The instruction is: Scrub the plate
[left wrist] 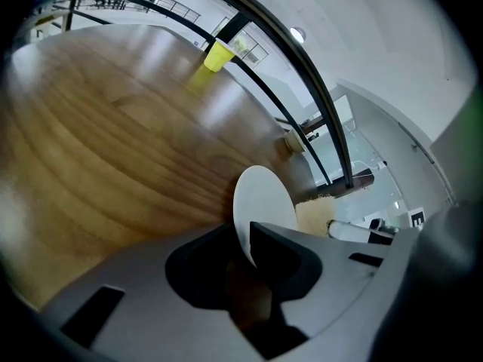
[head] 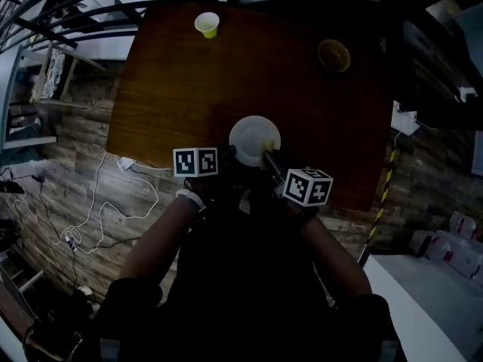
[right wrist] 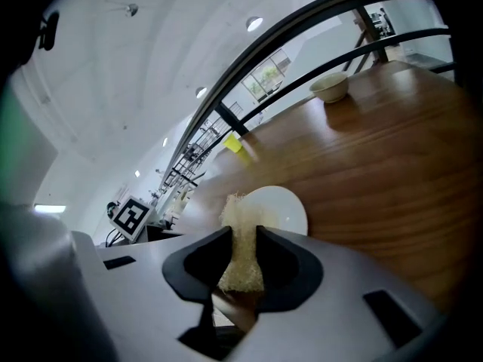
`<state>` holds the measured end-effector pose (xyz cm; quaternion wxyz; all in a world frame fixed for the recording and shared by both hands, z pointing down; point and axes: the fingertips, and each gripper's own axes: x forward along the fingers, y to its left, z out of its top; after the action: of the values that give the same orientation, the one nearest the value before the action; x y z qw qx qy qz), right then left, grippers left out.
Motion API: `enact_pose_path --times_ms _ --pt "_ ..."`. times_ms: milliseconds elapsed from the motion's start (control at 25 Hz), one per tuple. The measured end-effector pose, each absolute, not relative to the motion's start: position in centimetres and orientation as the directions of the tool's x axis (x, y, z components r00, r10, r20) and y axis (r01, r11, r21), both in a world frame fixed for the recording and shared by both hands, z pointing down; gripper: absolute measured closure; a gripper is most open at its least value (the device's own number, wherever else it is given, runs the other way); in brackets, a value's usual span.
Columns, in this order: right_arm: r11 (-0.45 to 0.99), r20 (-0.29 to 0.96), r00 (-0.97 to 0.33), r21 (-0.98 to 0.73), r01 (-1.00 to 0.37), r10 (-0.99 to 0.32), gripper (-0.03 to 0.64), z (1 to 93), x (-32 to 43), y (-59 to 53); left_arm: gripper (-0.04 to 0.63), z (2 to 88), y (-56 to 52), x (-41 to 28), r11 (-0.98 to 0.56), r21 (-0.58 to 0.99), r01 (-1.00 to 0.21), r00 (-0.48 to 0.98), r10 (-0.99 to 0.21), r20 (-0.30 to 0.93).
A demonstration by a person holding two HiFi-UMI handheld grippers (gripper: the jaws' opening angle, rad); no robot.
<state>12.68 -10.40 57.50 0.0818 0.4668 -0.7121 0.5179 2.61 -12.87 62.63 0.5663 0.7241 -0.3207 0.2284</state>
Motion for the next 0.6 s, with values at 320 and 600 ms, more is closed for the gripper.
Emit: enact_pose_path --times_ms 320,600 --pt "0.113 0.588 -0.665 -0.705 -0.701 -0.460 0.508 58.9 6.4 -10.9 0.514 63.1 -13.7 3.1 -0.129 0.704 -0.698 0.714 -0.211 0.668" --pt "0.093 0.602 -0.664 -0.706 -0.702 -0.443 0.506 59.8 6.5 -10.7 0.525 63.3 -13.9 2.4 -0.123 0.710 -0.694 0.716 -0.229 0.660"
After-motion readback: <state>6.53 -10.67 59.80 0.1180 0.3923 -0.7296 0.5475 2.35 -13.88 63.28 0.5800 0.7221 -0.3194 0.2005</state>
